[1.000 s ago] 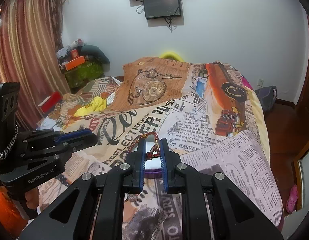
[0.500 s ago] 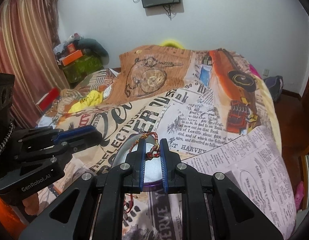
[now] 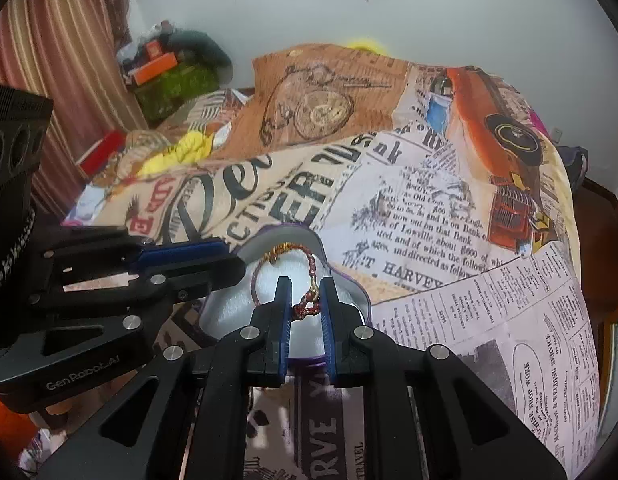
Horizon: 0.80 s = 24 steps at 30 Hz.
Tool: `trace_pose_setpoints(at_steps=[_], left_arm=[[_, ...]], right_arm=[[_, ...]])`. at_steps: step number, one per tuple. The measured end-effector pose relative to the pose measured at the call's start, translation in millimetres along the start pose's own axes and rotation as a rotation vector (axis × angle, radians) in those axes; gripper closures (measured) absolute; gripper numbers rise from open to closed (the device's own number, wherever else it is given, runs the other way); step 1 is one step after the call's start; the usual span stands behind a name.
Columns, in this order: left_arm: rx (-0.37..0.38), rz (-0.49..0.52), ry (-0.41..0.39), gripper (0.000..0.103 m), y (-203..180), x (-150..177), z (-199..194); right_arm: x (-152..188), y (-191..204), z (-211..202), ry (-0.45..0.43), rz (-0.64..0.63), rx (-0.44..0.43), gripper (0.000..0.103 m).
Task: Organize jewelry
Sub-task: 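Carry the gold bracelet into the heart tin and open the right gripper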
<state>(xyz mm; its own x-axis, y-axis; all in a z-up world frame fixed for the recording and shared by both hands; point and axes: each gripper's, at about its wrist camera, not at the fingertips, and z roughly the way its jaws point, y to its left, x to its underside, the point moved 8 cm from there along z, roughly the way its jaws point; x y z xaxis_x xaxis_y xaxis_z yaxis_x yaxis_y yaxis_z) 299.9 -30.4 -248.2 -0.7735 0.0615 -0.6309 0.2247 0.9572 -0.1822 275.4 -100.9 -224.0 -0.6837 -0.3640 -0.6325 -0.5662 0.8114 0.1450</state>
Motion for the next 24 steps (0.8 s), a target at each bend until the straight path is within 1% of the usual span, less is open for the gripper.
trace_pose_setpoints(at_steps=[9, 17, 24], left_arm=[[0.013, -0.007, 0.027, 0.091, 1.7, 1.1, 5.0], [-0.005, 0.007, 0.027, 0.091, -0.4, 2.8, -0.1], [-0.029, 0.016, 0.002, 0.091, -0.1, -1.5, -18.2]], right_arm=[[5.9, -1.8, 6.0, 0.048, -0.016, 0.0, 0.089], [5.5, -1.5, 2.6, 0.048, -0.027, 0.016, 0.088], [1.7, 1.4, -9.0, 0.038, -0.04, 0.041, 0.084]])
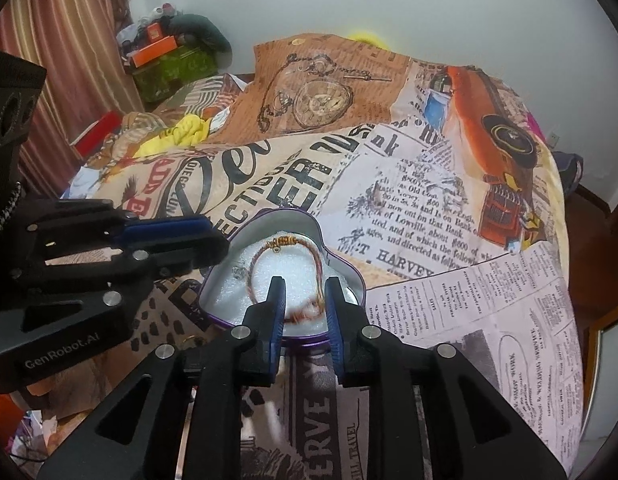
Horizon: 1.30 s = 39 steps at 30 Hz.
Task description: Organize jewelry
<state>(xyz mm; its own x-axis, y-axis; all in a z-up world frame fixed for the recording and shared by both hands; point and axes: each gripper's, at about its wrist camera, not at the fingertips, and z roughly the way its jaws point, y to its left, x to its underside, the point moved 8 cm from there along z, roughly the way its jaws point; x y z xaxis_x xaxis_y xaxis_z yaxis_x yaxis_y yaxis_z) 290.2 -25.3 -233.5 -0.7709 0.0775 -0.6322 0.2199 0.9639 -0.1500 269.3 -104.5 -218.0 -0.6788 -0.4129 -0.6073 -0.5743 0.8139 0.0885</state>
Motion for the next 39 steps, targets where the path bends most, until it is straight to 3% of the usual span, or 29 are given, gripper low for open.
trace_pose_setpoints(at_steps=[4, 6, 8, 19, 24, 33, 39], left_arm=[[-0.018, 0.003, -0.023, 0.083, 0.3, -1.1, -15.2], [-0.024, 0.003, -0.036, 0.076, 1.0, -1.7, -22.2], [-0.031, 0.007, -0.047, 0.076, 0.3, -1.5, -31.1], [-0.06, 0.018, -0.073, 0.075, -3.1, 5.1, -64.4], [-0.068, 0.011, -0.075, 0.069, -2.7, 13.4, -74.7], [-0.069, -0.001, -0.026, 0.069, -0.9, 38.4, -73.7], [-0.062, -0.015, 0.038, 0.069, -0.7, 63.6, -58.5]], right_arm=[[-2.2, 3.2, -9.8, -0.017, -0.006, 0.011, 0.081], [-3.8, 4.9, -16.9, -0.03, -0.009, 0.017, 0.076], [-4.9, 6.3, -23.6, -0.045, -0.011, 0.029, 0.069], [-6.3, 13.3, -59.9, -0.105, 0.001, 0.05, 0.068], [-2.3, 18.1, -72.8, -0.124, 0.007, 0.051, 0.068], [17.2, 25.7, -75.2, -0.101, 0.029, 0.033, 0.068], [40.0, 31.7, -56.9, -0.034, 0.044, 0.005, 0.068]])
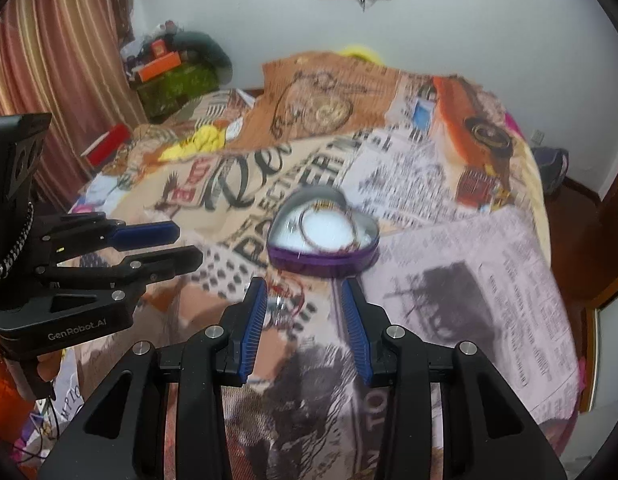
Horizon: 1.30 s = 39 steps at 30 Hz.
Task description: Organize jewelry
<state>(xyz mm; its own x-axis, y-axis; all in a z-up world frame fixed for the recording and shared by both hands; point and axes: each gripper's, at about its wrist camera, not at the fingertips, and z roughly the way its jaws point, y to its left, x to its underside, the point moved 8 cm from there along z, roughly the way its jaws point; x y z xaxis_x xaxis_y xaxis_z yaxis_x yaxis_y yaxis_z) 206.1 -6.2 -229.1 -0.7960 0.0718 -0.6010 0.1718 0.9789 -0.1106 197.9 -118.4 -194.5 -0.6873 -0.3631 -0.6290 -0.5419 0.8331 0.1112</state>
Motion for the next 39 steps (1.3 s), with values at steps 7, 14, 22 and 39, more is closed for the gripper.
trace_pose_setpoints(at_steps=[7, 14, 22, 39], left_arm=[[0.012, -0.033, 0.062, 0.069, 5.2, 20.6, 16.7], [0.032, -0.055, 0.089, 0.069, 8.6, 28.9, 24.8], [0.064, -0.037, 0.093, 0.067, -2.4, 26.4, 27.5], [0.121, 0.009, 0.116, 0.067, -41.7, 22.6, 49.7]], right_arm=[[23.0, 4.8, 25.2, 0.081, 0.012, -0.031, 0.068], [27.0, 8.5, 42.1, 0.114, 0.013, -0.068, 0.069], [29.4, 7.9, 43.7, 0.118, 0.004, -0.094, 0.089], [26.6, -17.1, 17.1, 0.049, 0.07, -0.072, 0.089]])
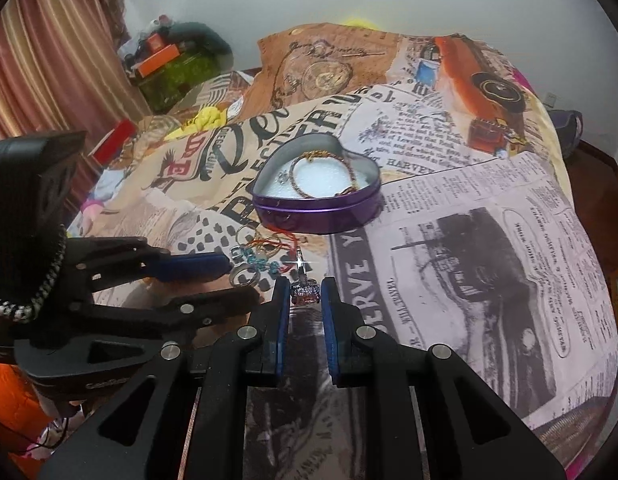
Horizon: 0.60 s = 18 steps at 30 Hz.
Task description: Organize jewelry
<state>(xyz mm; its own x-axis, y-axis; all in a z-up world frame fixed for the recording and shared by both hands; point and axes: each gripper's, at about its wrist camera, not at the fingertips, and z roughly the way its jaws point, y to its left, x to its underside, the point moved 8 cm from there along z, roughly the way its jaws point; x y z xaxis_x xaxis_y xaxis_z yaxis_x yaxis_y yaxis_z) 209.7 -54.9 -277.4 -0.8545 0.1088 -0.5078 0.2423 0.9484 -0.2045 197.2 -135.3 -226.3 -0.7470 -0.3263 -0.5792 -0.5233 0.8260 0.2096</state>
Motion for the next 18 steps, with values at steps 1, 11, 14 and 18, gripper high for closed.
trace_pose_setpoints(at_steps=[1, 11, 14, 18], left_arm=[[0.002, -0.006, -0.001, 0.067, 0.3, -1.0, 1.6], [-0.012, -0.011, -0.019, 0.082, 3.2, -1.4, -4.1], [-0.013, -0.014, -0.034, 0.082, 3.8, -2.8, -11.3], [-0.017, -0.016, -0.069, 0.082, 5.7, -9.8, -25.1]], right_arm=[[-0.4, -0.7, -0.7, -0.002, 0.001, 0.001, 0.089], [-7.2, -3.0, -11.8, -0.04, 0.01, 0.008, 0.089], [-10.6, -1.2, -15.1, -0.052, 0.007, 0.011, 0.089], [-15.7, 1.6, -20.8, -0.073, 0.006, 0.011, 0.089]])
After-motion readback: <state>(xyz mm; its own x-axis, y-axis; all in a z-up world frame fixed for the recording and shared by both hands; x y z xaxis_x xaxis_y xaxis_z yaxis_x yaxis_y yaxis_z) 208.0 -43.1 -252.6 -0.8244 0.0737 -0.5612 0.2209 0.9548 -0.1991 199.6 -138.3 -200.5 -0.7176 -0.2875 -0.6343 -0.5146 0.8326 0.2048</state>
